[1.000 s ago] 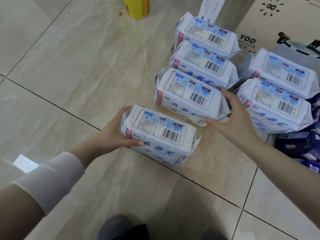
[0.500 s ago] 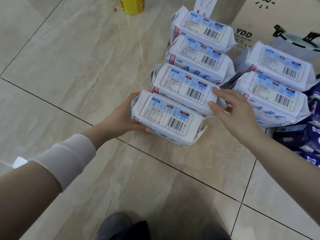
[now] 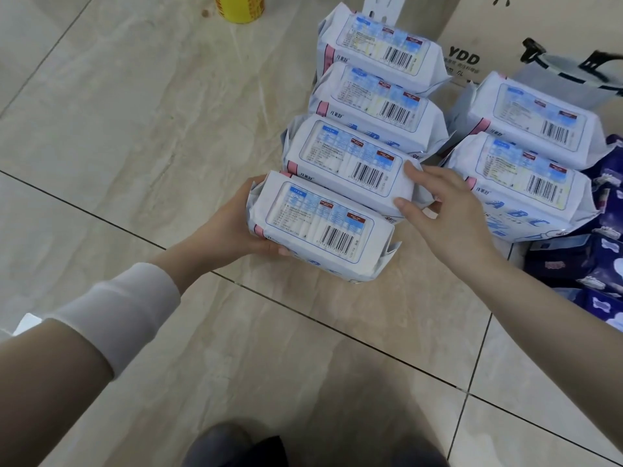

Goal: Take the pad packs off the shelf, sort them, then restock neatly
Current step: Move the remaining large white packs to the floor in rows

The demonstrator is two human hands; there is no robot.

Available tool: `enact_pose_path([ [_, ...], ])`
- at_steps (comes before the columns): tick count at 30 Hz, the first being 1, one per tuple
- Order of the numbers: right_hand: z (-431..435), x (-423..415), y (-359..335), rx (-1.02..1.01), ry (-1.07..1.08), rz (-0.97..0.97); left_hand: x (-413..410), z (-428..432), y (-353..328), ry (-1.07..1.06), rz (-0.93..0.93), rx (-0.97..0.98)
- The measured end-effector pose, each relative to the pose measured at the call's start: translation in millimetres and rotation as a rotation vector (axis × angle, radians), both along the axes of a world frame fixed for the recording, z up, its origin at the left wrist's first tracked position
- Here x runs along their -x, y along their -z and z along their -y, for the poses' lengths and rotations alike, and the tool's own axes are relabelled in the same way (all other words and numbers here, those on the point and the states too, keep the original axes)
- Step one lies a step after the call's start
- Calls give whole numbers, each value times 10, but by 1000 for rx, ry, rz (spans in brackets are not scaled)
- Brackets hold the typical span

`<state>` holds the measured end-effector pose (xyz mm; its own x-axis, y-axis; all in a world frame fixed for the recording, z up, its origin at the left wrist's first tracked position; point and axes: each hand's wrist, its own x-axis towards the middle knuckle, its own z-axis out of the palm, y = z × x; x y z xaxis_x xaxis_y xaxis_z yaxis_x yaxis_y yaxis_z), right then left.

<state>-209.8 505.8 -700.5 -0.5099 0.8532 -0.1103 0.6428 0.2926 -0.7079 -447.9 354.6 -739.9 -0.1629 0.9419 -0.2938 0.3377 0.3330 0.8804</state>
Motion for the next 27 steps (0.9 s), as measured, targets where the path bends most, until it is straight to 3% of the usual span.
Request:
enact_pose_path([
  [13, -12, 29, 15, 0, -7, 16, -87, 17, -36, -59, 10, 15],
  [17, 20, 38, -130, 1, 23, 14, -87, 103, -197, -118, 49, 107],
  [22, 158, 53, -866, 70, 83, 30, -146, 206, -1093, -203, -63, 252],
  [27, 283, 45, -2210, 128, 47, 107, -316, 30, -2478, -238, -182, 292],
])
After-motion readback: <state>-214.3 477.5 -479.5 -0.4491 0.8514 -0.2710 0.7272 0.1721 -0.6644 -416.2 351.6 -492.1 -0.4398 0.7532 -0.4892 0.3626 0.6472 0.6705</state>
